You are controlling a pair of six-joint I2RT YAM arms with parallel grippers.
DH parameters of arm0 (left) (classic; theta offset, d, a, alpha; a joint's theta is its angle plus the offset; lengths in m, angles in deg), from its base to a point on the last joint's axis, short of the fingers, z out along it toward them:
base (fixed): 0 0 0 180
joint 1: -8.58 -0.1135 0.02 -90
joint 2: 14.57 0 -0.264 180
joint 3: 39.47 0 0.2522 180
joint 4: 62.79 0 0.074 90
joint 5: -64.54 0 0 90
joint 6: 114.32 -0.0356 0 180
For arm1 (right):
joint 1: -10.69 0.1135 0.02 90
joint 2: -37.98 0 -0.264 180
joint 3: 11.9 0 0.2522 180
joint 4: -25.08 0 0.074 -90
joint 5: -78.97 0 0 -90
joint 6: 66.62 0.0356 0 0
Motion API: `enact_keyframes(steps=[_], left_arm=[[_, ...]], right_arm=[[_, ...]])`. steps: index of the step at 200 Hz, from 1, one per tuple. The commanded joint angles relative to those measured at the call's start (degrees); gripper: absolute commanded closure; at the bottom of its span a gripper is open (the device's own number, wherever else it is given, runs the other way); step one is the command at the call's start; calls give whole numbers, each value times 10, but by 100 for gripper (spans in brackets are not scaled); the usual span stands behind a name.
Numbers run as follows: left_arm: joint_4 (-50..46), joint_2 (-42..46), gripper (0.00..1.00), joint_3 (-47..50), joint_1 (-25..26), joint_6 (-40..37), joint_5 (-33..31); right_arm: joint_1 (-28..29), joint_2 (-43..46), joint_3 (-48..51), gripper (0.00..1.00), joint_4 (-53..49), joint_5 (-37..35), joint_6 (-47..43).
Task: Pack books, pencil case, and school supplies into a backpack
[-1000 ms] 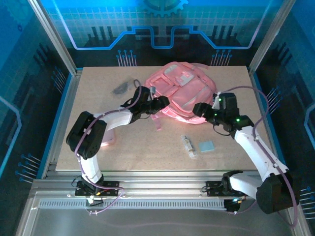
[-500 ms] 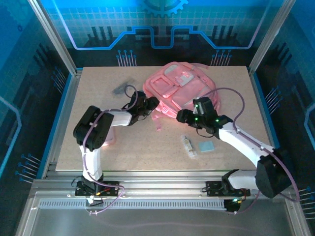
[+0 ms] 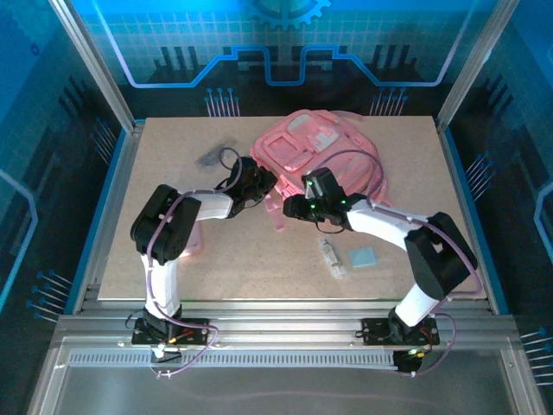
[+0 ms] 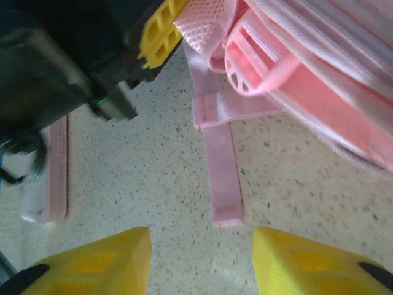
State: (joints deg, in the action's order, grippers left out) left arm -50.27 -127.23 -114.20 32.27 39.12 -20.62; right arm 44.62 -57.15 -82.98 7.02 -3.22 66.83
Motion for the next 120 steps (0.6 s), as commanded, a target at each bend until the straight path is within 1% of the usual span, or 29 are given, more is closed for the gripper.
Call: enact_keyframes(steps=[1, 14, 26, 43, 76, 120], left_arm=[[32, 64, 100, 11, 10, 33, 26], [29, 75, 100, 11, 14, 40, 33], [24, 81, 100, 10, 18, 41, 37], [26, 85, 100, 12, 22, 51, 42], [36, 92, 100, 16, 37, 69, 52], [44, 100, 100, 21, 57, 89, 61]], right_arm=[[7, -36, -44, 59, 12, 3, -26], [7, -56, -61, 60, -1, -5, -38], [7, -64, -66, 60, -1, -29, -47], [7, -74, -67, 60, -1, -76, -57], [13, -94, -82, 55, 0, -170, -71], [39, -123, -100, 56, 26, -294, -78]])
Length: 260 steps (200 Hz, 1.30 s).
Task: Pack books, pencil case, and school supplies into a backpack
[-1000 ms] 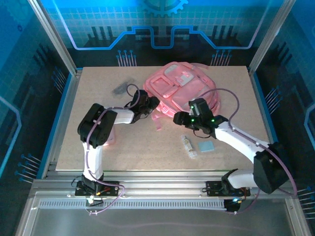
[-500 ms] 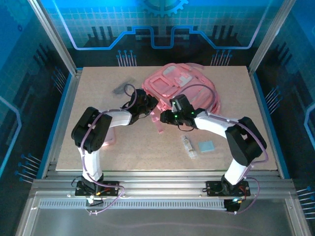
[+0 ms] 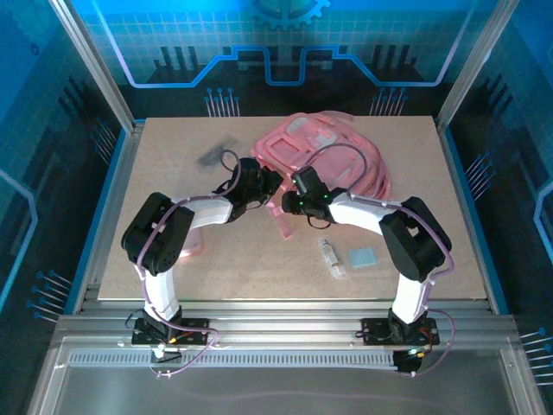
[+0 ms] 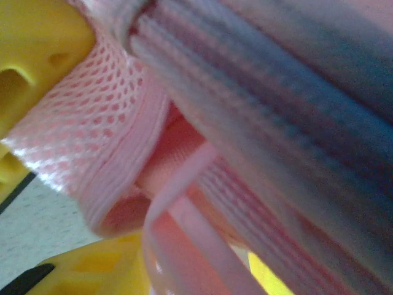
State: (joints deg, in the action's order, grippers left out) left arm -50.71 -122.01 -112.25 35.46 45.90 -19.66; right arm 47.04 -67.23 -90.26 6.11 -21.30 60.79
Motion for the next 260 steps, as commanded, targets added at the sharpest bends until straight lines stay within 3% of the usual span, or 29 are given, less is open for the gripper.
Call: enact_keyframes(steps=[1, 41, 82, 133, 207, 233, 260], left_arm=[[48, 47, 100, 2, 26, 22, 52], [50, 57, 100, 7, 37, 28, 54], [34, 51, 100, 7, 35, 13, 37], [39, 10, 100, -8, 3, -3, 44], [5, -31, 100, -69, -37, -49, 77], [4, -42, 100, -80, -43, -53, 88], [-12, -54, 100, -94, -55, -69, 100]], right_arm=[[15, -22, -28, 56, 36, -115, -17], [21, -42, -34, 68, 60, -176, -4], [13, -18, -18, 100, 90, -121, -42], [-32, 51, 49, 100, 52, 18, -80], [-115, 157, 139, 100, -97, 166, -114], [-144, 205, 160, 100, -153, 184, -137], [-173, 247, 150, 100, -239, 148, -172]])
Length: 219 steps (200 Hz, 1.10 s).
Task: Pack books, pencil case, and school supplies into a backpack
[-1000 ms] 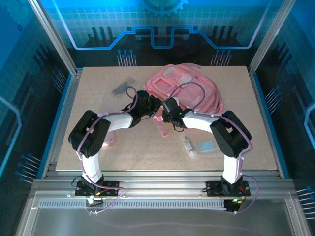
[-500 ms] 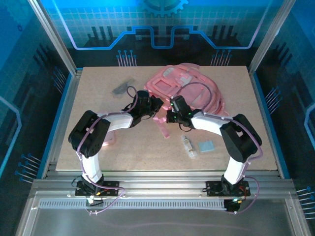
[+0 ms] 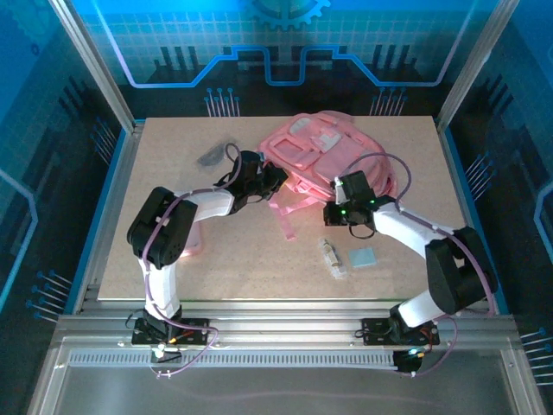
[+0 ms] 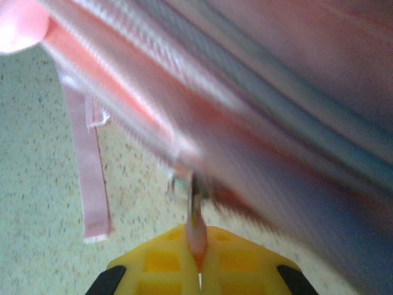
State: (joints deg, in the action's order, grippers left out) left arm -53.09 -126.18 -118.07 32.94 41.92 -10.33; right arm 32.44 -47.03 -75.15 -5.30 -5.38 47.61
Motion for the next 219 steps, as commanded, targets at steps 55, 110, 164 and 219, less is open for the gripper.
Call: enact_keyframes(steps=[55, 110, 164, 219], left_arm=[[-54, -64, 100, -132, -68, -84, 28], [-142, -140, 50, -275, -75, -91, 65], [-1, -14, 22, -28, -70, -15, 49], [191, 5, 22, 92, -13, 121, 31]], right_arm=[[-86, 90, -5, 100, -158, 45, -36], [-49, -1, -83, 100, -81, 110, 1], [5, -111, -189, 100, -26, 146, 27], [49, -174, -271, 100, -33, 161, 33]])
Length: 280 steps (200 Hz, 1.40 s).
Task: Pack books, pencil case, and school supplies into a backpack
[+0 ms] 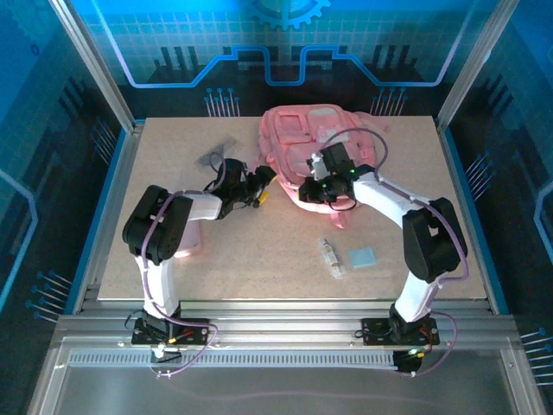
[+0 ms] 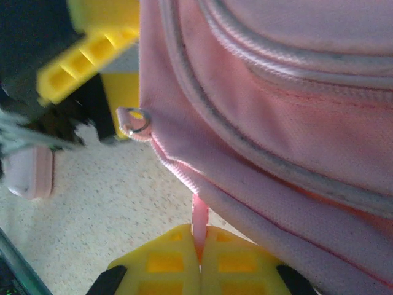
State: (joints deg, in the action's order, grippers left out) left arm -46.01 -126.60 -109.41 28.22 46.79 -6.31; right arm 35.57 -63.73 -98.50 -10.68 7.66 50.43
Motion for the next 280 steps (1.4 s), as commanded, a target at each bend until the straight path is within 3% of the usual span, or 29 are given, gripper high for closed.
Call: enact_keyframes(steps=[1, 21, 33, 77, 178, 229, 257, 273, 280], left_arm=[[122, 8, 22, 4, 35, 73, -10], [153, -23, 25, -25, 57, 75, -15], [151, -45, 32, -49, 63, 72, -12], [163, -82, 100, -76, 64, 58, -37], [77, -18, 100, -74, 15, -11, 6], [-19, -15, 100, -120, -24, -78, 67], [-118, -27, 100, -181, -52, -135, 73], [-174, -13, 56, -197, -56, -149, 71], [-202, 0, 42, -198, -55, -158, 64]], right_arm=[[19, -7, -38, 100, 21, 30, 5], [28, -4, -37, 100, 21, 35, 13], [32, 2, -28, 100, 26, 43, 20], [34, 43, 23, 100, 9, 19, 10], [-92, 145, 118, 100, -69, -71, -74], [-168, 181, 139, 100, -72, -71, -89], [-164, 181, 148, 100, -38, -17, -66], [-150, 163, 152, 100, 6, 30, -47], [-142, 151, 147, 100, 20, 43, -38]])
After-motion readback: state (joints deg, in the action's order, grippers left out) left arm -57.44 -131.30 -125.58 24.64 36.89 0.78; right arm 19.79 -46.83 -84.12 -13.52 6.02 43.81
